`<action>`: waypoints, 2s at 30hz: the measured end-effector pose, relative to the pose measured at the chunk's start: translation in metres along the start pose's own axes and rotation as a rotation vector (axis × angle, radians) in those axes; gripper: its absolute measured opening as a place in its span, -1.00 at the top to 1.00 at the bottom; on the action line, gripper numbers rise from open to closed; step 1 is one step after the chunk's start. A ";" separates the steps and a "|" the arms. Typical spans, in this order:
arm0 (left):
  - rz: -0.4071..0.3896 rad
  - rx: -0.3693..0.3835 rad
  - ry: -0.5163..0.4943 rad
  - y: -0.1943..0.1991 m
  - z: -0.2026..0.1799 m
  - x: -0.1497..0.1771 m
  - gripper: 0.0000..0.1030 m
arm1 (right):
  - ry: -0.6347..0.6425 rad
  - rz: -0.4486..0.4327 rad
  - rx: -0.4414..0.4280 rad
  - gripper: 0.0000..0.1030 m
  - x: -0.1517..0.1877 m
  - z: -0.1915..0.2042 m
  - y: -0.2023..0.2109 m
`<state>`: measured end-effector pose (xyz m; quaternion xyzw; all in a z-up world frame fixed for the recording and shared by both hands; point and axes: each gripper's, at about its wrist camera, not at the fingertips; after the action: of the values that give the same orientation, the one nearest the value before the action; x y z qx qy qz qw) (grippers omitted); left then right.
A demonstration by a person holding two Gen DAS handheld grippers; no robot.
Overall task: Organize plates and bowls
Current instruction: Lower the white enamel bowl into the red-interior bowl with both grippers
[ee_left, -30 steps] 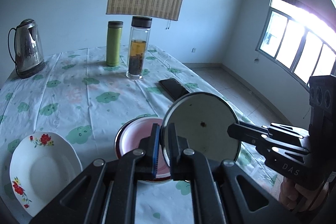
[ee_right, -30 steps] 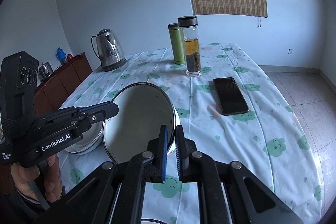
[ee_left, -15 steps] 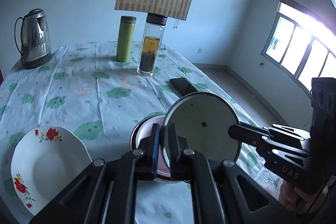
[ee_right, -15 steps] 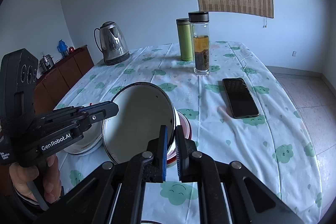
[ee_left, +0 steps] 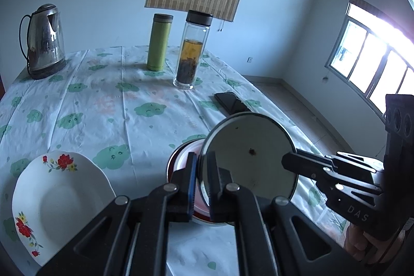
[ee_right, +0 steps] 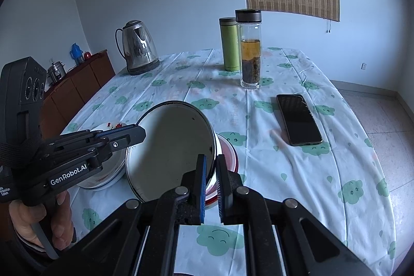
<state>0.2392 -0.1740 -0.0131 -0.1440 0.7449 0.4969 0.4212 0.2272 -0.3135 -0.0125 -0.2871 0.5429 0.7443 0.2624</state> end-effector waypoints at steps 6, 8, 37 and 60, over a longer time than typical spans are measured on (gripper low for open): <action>0.003 0.001 0.002 -0.001 0.001 0.000 0.92 | 0.005 0.016 0.005 0.84 -0.001 0.000 -0.005; 0.008 0.001 0.004 -0.003 0.003 0.001 0.92 | 0.006 0.026 0.006 0.84 -0.001 -0.001 -0.008; 0.157 0.055 0.092 -0.044 0.022 0.013 0.92 | 0.002 0.172 0.029 0.85 -0.005 -0.015 -0.059; 0.156 0.071 0.102 -0.051 0.027 0.014 0.92 | -0.015 0.129 0.055 0.85 -0.010 -0.019 -0.072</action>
<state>0.2762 -0.1715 -0.0594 -0.0956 0.7913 0.4937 0.3476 0.2874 -0.3130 -0.0575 -0.2387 0.5785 0.7466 0.2257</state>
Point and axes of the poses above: each gripper's, at about its wrist camera, not at the fingertips, and y roughly against the way its jaws point, z to its left, x to its underside, and after that the axes turned 9 degrees about -y, right-handed
